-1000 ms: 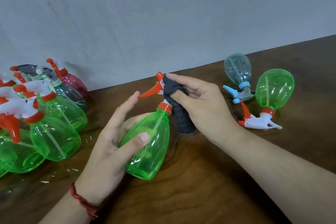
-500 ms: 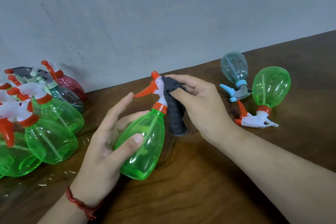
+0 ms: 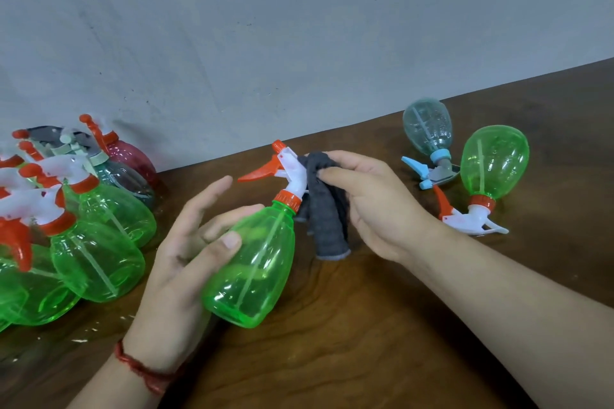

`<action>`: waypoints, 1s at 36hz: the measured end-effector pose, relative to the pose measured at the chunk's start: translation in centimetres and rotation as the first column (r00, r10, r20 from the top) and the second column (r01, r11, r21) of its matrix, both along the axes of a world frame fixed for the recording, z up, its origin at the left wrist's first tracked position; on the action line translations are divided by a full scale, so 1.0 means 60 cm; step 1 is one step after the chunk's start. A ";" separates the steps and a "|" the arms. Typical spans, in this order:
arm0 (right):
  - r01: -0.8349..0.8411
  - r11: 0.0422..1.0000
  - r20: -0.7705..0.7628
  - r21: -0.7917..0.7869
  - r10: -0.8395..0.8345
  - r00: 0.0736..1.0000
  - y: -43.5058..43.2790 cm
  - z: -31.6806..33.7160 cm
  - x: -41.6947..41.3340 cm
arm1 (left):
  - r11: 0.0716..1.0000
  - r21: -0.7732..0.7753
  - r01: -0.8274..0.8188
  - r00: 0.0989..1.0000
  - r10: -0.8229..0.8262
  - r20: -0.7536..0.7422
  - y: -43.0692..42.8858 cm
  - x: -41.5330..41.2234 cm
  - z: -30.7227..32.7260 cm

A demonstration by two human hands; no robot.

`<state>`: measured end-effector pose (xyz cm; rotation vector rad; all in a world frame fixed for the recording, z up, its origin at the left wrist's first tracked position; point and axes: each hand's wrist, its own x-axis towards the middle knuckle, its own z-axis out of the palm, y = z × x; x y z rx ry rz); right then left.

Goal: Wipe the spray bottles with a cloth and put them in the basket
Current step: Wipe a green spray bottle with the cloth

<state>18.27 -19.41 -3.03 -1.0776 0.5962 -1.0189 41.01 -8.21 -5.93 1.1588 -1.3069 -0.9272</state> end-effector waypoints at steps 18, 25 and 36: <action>0.181 0.963 0.183 0.200 -0.218 0.958 -0.005 -0.004 0.008 | 0.991 0.095 -0.094 0.994 0.088 0.071 0.004 -0.038 0.024; 0.018 0.993 0.063 0.119 -0.025 0.998 0.017 -0.009 0.022 | 0.996 0.058 -0.071 0.955 0.085 -0.286 -0.018 -0.017 0.025; 0.120 0.992 0.021 -0.026 -0.120 0.993 0.036 -0.016 0.034 | 0.941 -0.100 -0.323 0.930 0.335 0.149 0.005 -0.040 0.029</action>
